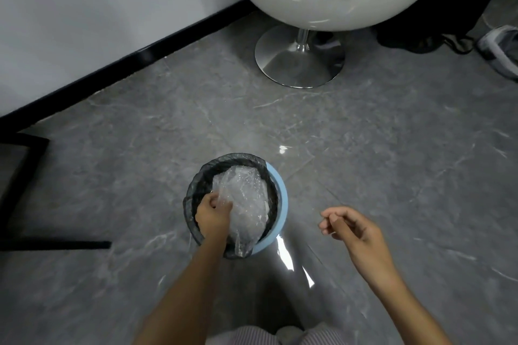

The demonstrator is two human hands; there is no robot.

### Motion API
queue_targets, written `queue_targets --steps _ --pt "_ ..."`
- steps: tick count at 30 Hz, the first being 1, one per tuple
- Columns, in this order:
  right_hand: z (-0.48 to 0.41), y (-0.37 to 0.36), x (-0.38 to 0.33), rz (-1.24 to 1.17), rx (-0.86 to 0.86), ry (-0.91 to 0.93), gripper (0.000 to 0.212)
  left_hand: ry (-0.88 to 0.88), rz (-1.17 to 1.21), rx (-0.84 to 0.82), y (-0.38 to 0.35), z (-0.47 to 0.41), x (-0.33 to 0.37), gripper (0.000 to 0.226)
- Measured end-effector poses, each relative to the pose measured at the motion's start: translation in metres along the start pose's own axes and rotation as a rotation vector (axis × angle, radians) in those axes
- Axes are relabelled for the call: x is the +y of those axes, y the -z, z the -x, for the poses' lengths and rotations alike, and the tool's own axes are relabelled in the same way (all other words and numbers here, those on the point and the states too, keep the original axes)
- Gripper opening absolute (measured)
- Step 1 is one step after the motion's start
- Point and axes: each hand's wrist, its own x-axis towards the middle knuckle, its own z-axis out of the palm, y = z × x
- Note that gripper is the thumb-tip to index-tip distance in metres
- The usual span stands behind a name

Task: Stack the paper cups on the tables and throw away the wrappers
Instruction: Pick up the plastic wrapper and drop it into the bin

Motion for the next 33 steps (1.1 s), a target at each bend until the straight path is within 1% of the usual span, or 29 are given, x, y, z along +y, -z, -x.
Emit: queue_targets --steps 3,6,11,14,17,22,24,26,33 --pt "0.010 -0.003 -0.016 -0.007 -0.008 -0.003 0.019 0.003 0.107 -0.015 0.015 0.013 0.014 0.033" --pt "0.024 -0.005 -0.045 -0.021 -0.017 0.000 0.018 -0.007 0.180 -0.017 0.038 0.028 0.035 0.029" --pt "0.050 -0.002 -0.114 -0.080 -0.023 0.010 0.017 -0.062 0.181 -0.054 0.081 0.062 0.089 0.015" --pt "0.069 0.002 -0.159 -0.064 -0.032 0.036 0.018 -0.111 0.139 -0.086 0.108 0.087 0.128 0.007" --pt "0.089 0.007 -0.202 -0.066 -0.025 0.047 0.019 -0.163 0.122 -0.182 0.134 0.115 0.164 0.015" --pt "0.128 0.016 -0.272 -0.080 -0.013 0.087 0.017 -0.203 0.110 -0.317 0.180 0.169 0.219 0.017" --pt "0.145 0.020 -0.295 -0.078 0.005 0.101 0.018 -0.240 0.120 -0.351 0.198 0.193 0.239 0.022" --pt "0.163 0.025 -0.315 -0.069 0.024 0.114 0.020 -0.275 0.137 -0.376 0.216 0.216 0.258 0.027" --pt "0.226 0.045 -0.377 -0.102 0.142 0.181 0.021 -0.366 0.169 -0.518 0.266 0.289 0.326 0.029"
